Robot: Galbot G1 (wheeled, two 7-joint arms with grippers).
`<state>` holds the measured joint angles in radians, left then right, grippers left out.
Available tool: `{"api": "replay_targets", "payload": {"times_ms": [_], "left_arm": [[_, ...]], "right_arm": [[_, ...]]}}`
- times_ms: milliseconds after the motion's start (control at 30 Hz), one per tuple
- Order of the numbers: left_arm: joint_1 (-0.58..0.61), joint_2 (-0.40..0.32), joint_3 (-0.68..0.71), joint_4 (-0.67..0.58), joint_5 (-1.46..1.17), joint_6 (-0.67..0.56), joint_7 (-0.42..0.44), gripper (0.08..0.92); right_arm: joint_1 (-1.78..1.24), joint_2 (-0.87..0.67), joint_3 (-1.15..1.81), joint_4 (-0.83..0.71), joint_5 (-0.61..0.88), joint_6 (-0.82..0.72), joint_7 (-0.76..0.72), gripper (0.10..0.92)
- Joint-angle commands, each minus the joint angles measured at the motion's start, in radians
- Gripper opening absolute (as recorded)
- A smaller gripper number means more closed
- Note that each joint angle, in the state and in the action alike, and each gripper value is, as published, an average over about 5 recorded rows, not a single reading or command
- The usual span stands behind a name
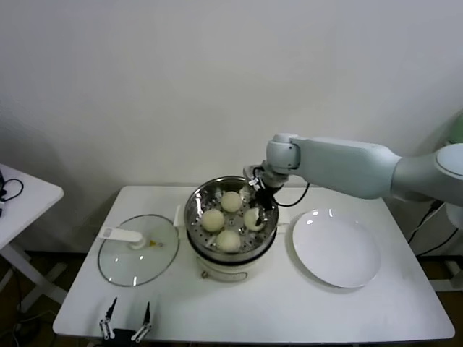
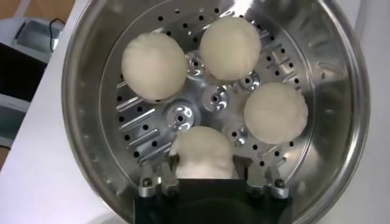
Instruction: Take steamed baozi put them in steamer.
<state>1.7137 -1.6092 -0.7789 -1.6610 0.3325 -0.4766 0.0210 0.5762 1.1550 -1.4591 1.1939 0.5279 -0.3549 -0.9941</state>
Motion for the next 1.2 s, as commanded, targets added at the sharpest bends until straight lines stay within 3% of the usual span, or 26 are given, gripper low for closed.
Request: {"api": "replay_targets", "payload": {"times_ms": [33,133,300,467,633,933,1200], "left_arm": [[0.002,-0.011,-0.001,-0.005,-0.002,0.001,0.000,0.823],[0.005,-0.009,-0.002,-0.009,-0.002,0.002,0.001,0.823],[0.011,-0.008,0.000,-0.018,-0.002,0.007,0.002,0.823],[0.012,-0.008,0.007,-0.029,-0.007,0.011,0.001,0.823],[0.009,-0.009,0.015,-0.045,-0.030,0.020,0.001,0.823],[-0.001,-0.008,0.018,-0.055,-0.043,0.034,0.003,0.823],[-0.016,-0.006,0.020,-0.055,-0.064,0.038,0.005,0.823]], "right_arm": [[0.068,-0.013,-0.002,0.001,0.055,0.023,-0.028,0.710],[0.144,-0.043,-0.026,0.025,0.088,0.030,-0.051,0.785],[0.247,-0.131,-0.045,0.083,0.135,0.039,-0.038,0.821],[0.176,-0.266,0.083,0.156,0.244,-0.001,0.269,0.823],[-0.104,-0.418,0.417,0.266,0.336,0.018,0.614,0.823],[-0.639,-0.627,0.963,0.506,0.332,0.097,0.839,0.823],[-1.283,-0.661,1.490,0.667,0.227,0.261,1.015,0.823]]}}
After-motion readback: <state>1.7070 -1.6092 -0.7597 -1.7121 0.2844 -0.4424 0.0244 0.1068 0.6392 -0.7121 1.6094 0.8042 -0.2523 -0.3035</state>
